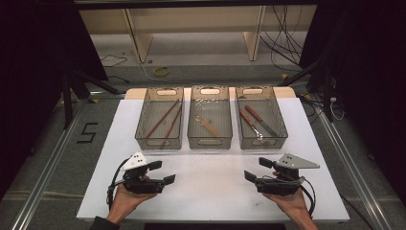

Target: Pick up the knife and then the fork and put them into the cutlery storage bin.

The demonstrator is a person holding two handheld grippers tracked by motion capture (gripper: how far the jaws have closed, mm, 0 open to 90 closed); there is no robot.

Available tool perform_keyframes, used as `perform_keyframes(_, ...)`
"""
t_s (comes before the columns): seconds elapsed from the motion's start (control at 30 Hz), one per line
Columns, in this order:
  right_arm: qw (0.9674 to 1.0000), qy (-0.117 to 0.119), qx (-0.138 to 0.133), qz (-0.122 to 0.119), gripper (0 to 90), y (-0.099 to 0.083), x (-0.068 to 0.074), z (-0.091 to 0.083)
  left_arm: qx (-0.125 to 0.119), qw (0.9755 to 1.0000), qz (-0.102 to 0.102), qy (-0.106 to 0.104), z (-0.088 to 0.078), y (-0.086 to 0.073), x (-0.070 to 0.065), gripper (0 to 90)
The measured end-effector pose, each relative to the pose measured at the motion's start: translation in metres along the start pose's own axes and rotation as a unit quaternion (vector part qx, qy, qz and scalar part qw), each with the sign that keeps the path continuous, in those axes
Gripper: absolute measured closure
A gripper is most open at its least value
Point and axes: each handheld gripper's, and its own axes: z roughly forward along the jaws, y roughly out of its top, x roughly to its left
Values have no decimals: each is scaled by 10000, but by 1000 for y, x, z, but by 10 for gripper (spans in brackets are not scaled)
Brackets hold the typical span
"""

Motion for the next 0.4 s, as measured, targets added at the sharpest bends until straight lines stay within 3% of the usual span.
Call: perform_keyframes(0.4, 10000, -21, 12, -10, 221, -1, -2, 0, -33, 10000, -12, -5, 0, 0, 0, 204)
